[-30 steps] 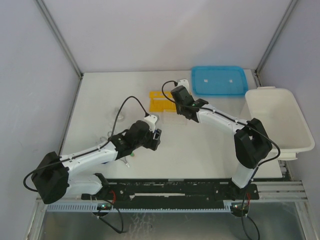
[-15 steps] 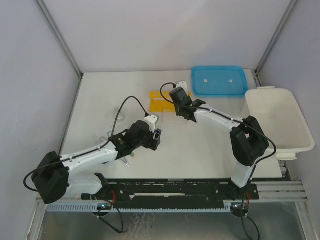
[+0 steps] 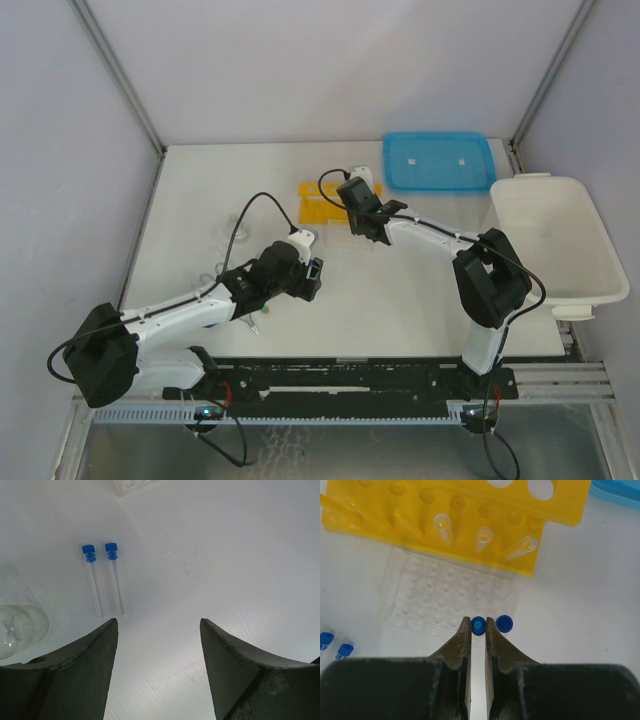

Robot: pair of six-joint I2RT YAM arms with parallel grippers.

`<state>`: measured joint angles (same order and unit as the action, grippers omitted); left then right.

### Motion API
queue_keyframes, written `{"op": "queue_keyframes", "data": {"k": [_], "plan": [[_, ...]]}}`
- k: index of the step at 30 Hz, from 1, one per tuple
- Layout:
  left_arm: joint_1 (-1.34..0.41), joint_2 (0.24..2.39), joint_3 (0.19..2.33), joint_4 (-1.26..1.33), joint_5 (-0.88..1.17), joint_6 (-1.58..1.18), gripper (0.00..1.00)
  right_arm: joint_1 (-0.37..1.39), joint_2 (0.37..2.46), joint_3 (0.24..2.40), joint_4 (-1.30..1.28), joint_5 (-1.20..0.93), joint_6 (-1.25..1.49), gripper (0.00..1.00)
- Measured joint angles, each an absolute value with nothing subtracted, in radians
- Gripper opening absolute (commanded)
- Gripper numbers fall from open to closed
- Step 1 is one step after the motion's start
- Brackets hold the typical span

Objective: Organize the chemistry lab equipment
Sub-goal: Insert the test tube into the slot of the test tube rack.

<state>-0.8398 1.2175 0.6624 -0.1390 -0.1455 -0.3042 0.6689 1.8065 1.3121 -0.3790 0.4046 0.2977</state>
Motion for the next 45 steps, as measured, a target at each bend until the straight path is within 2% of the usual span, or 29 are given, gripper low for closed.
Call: {"op": "queue_keyframes", "data": {"k": [4, 9, 14, 21, 28, 36, 45], "plan": [[-0.840, 1.217, 0.662, -0.138, -0.146, -0.304, 0.71, 0.667, 1.827, 1.312, -0.376, 0.395, 0.298, 0.02], [-0.840, 1.217, 0.662, -0.137, -0.146, -0.304, 0.71, 0.667, 1.833, 1.315, -0.363, 0.391, 0.298, 0.17], [-0.840, 1.217, 0.662, -0.137, -0.145, -0.304, 0.71, 0.670, 1.832, 1.315, -0.363, 0.390, 0.299, 0.24], [-0.840, 1.217, 0.662, -0.137, -0.143, -0.304, 0.71, 0.692, 1.773, 1.315, -0.383, 0.392, 0.298, 0.25], [-0.840, 1.225, 0.662, -0.136, -0.135, -0.304, 0.71, 0.735, 1.584, 1.310, -0.425, 0.392, 0.298, 0.25], [-0.838, 1.328, 0.662, -0.130, -0.163, -0.295, 0.56, 0.776, 1.237, 1.070, -0.445, 0.412, 0.317, 0.25], [-0.803, 1.497, 0.711, -0.125, -0.179, -0.266, 0.50, 0.768, 1.047, 0.907, -0.491, 0.448, 0.353, 0.25]]}}
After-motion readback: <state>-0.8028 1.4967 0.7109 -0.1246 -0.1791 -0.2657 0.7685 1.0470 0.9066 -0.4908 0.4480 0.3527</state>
